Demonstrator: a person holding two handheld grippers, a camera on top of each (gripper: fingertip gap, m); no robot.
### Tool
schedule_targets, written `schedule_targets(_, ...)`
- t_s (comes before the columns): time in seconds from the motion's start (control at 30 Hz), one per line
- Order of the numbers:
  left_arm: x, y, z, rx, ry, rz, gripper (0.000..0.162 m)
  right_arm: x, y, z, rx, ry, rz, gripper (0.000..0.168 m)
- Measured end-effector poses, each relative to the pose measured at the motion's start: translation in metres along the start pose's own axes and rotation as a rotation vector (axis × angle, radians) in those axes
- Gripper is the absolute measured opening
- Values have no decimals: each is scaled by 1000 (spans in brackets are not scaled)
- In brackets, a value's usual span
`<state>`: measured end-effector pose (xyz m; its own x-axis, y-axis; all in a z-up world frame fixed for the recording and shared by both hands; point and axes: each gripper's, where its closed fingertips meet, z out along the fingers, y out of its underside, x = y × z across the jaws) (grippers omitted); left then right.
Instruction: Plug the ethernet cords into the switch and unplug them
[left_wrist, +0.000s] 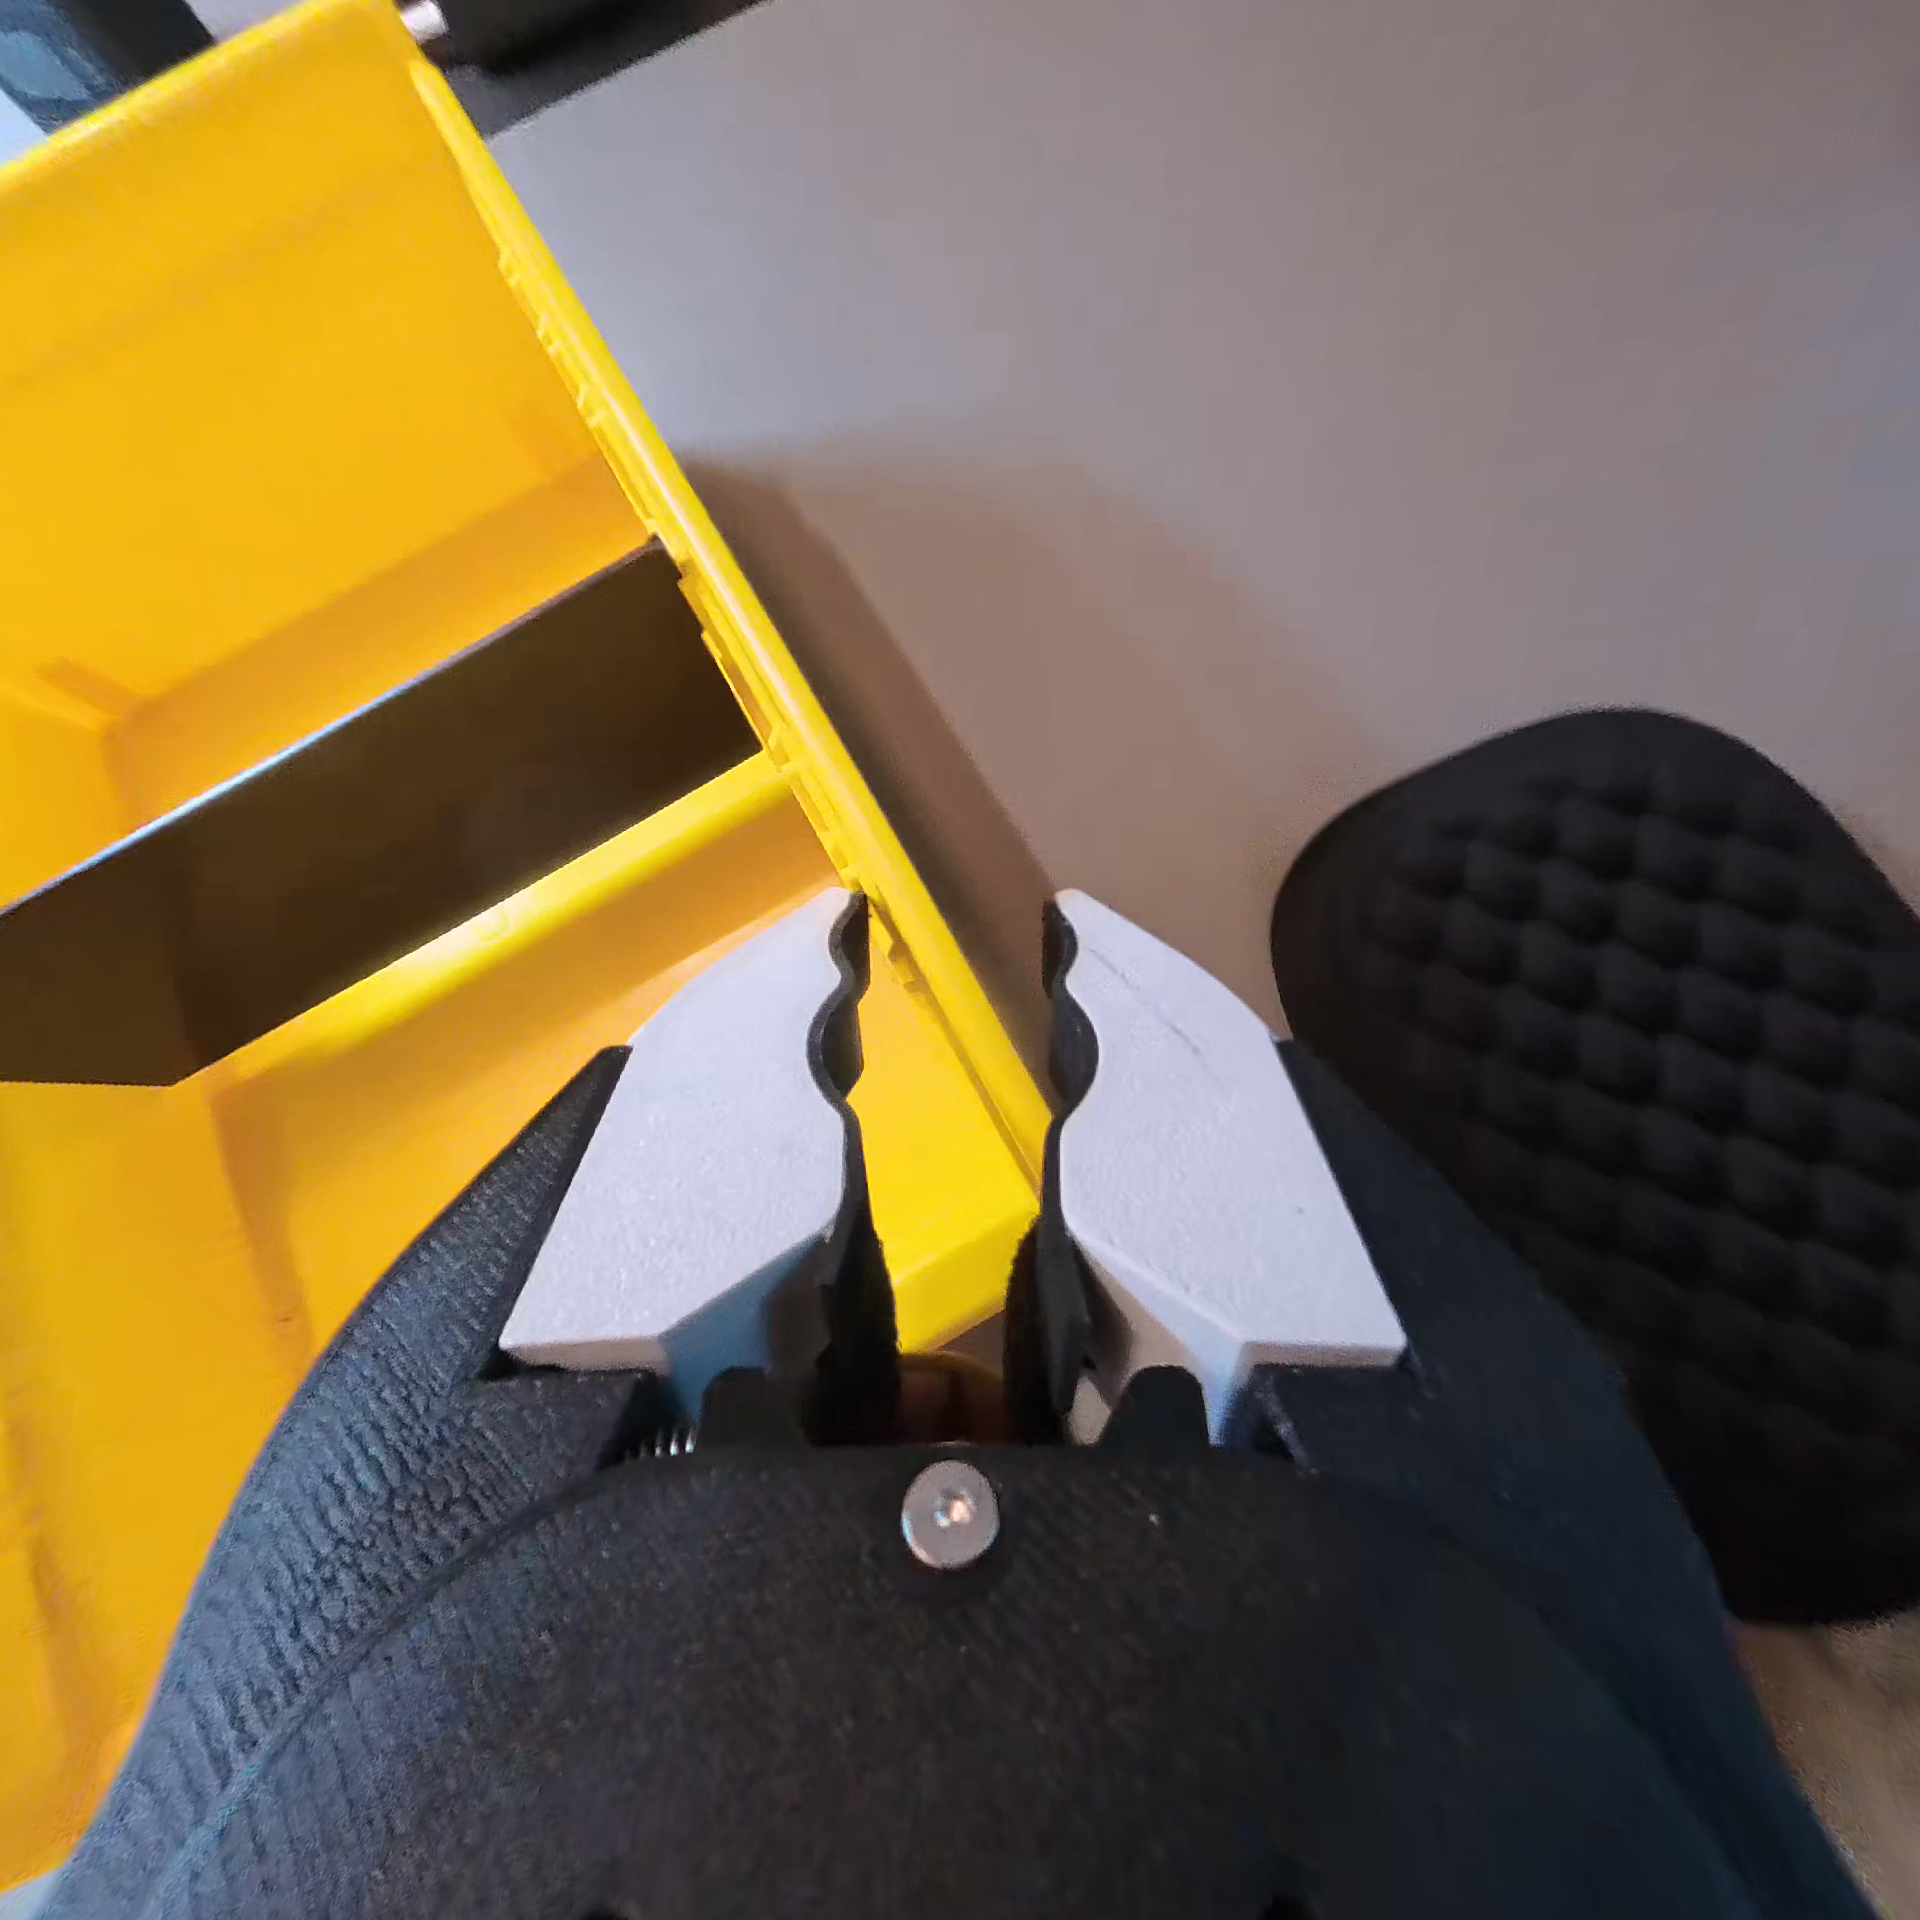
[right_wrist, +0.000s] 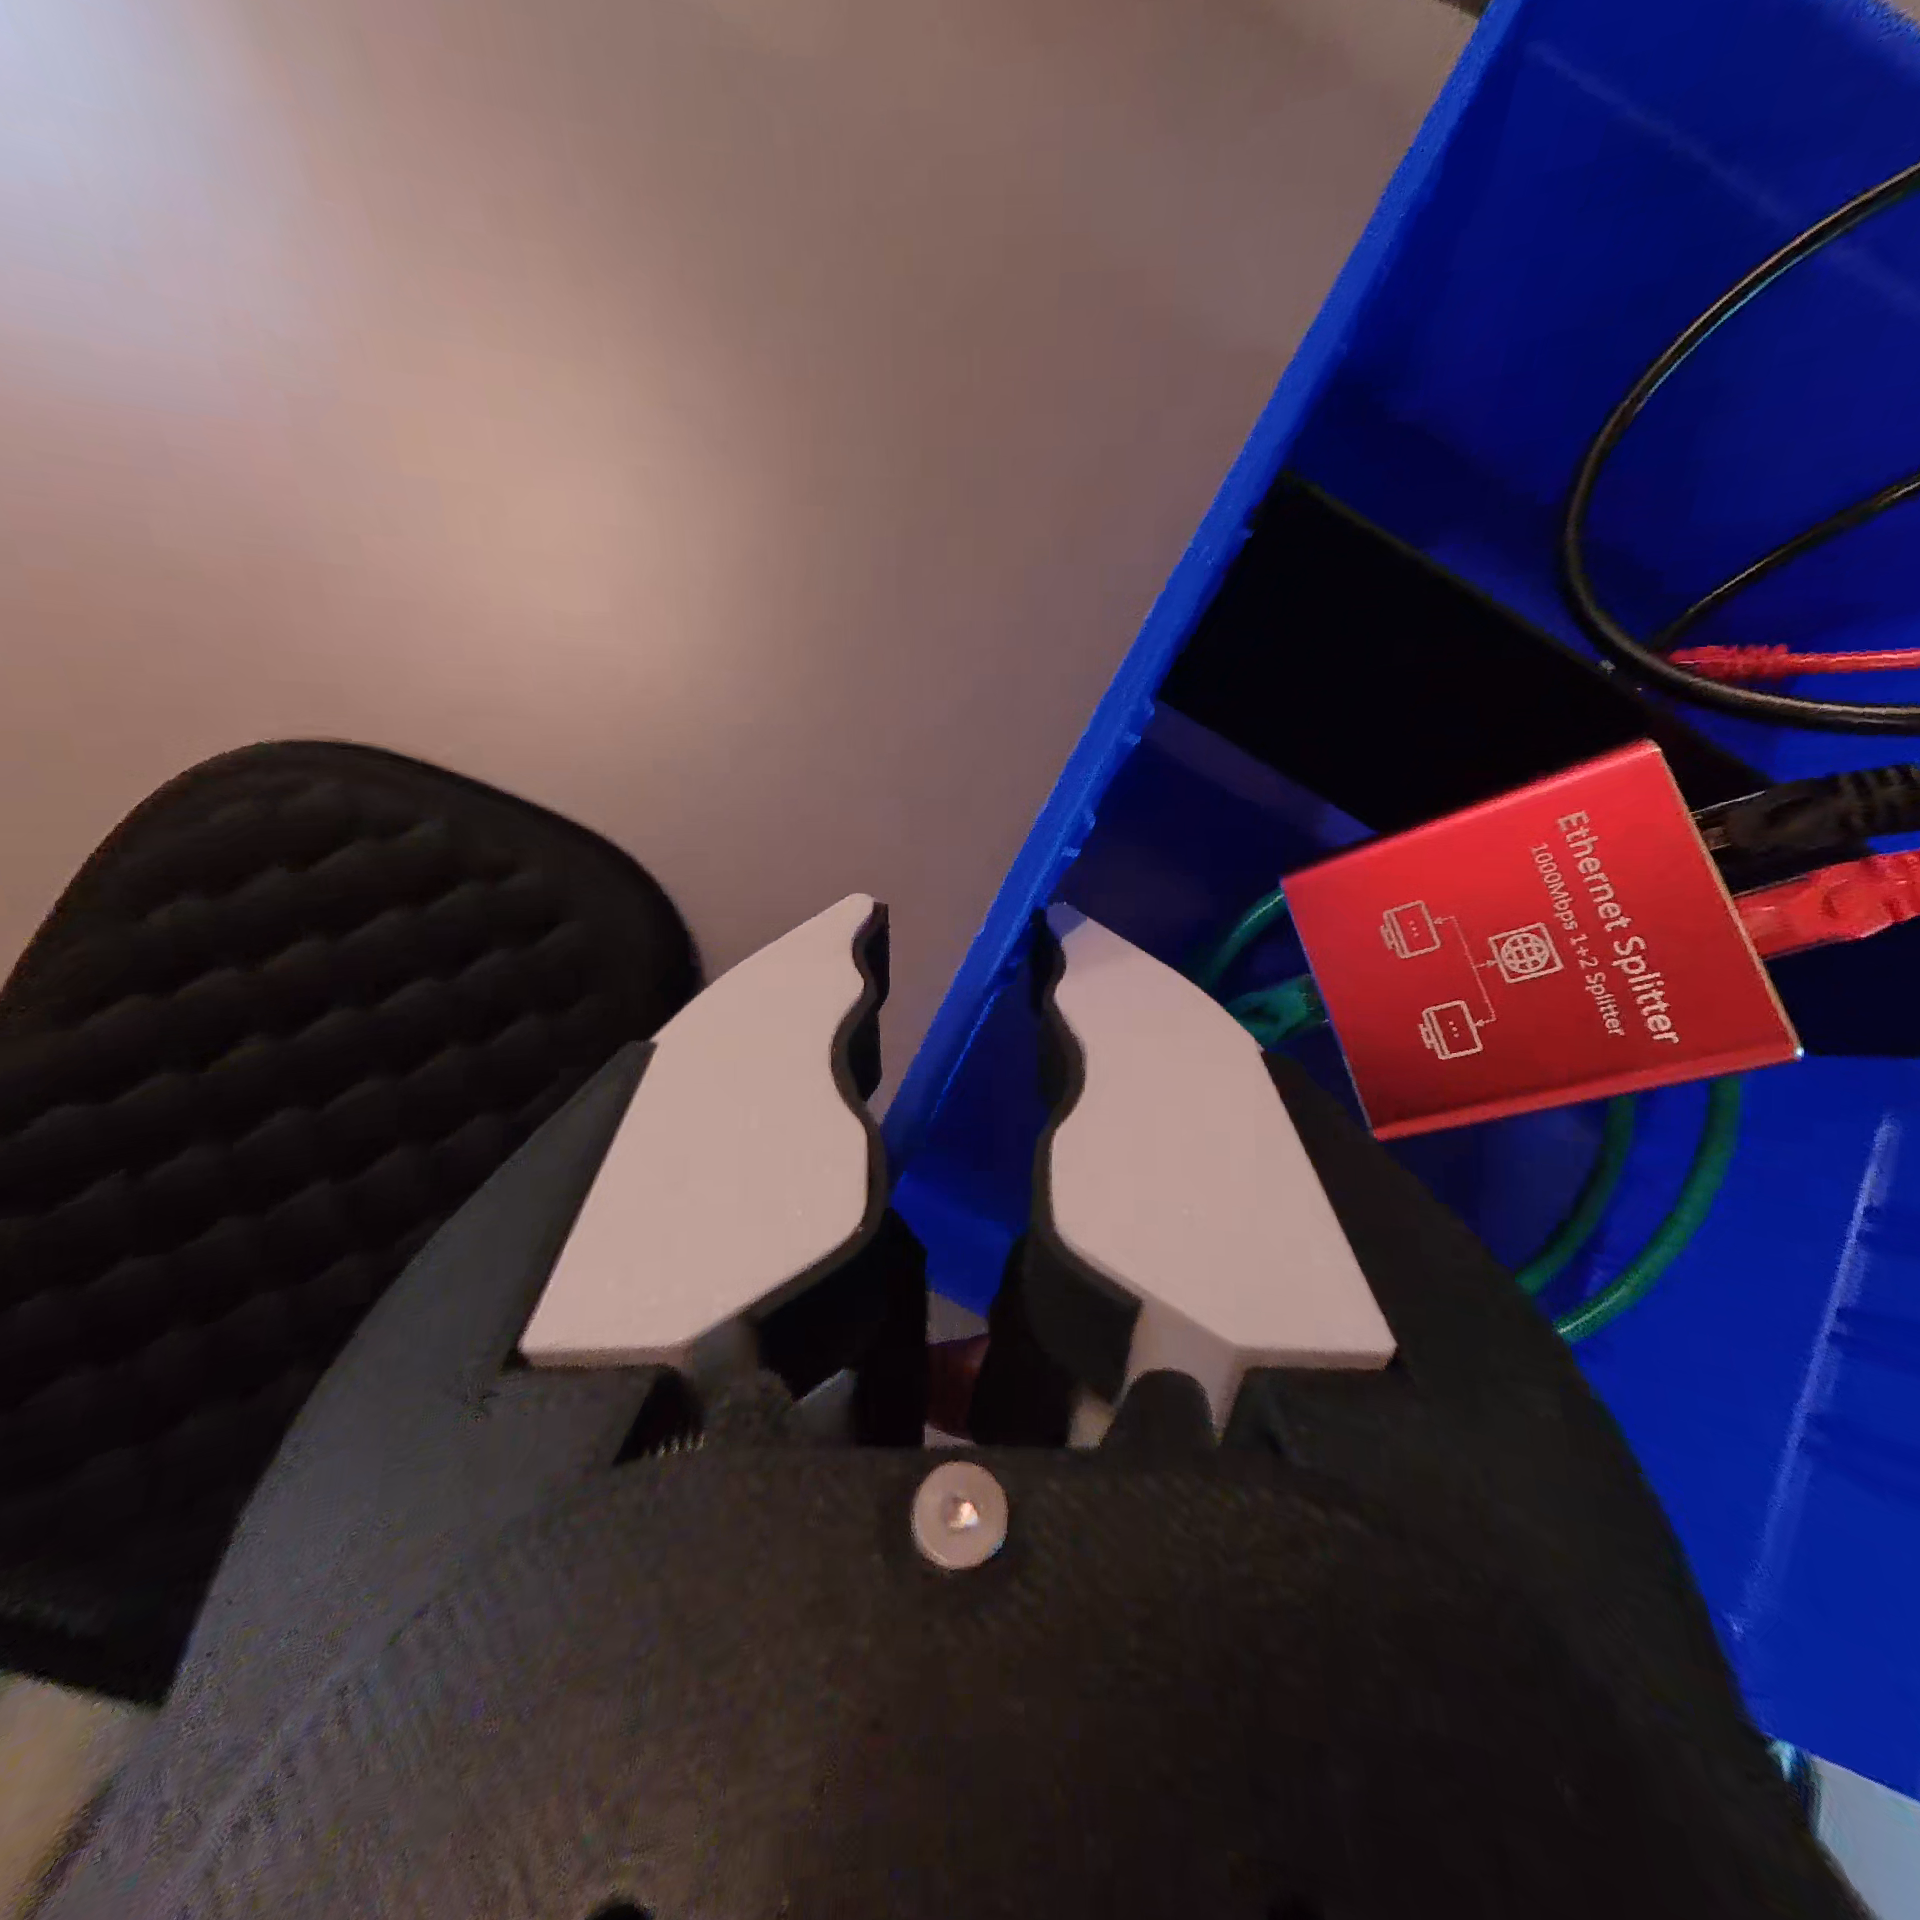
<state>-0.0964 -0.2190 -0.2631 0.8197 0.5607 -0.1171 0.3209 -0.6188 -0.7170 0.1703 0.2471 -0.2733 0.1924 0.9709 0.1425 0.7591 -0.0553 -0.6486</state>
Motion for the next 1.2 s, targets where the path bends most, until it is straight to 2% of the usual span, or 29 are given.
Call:
schedule_targets(0.13, -8, -10, 10, 47, -75, -43, 26, -3, -24, 20, 24, 1, 2, 27)
schedule_targets(0.37, -8, -20, 19, 84, -75, -116, 27, -38, -65, 48, 18, -9, -34, 28)
schedule_targets(0.63, -8, -22, 20, 101, -75, -142, 27, -121, -106, 68, 35, -98, -167, 35)
schedule_targets(0.9, -8, -23, 20, 116, -76, -163, 27, -216, -140, 75, 133, -289, -212, 40)
schedule_targets(1.2, -6, -24, 20, 147, -37, -195, 30, -304, -167, 81, 205, -386, -320, 48)
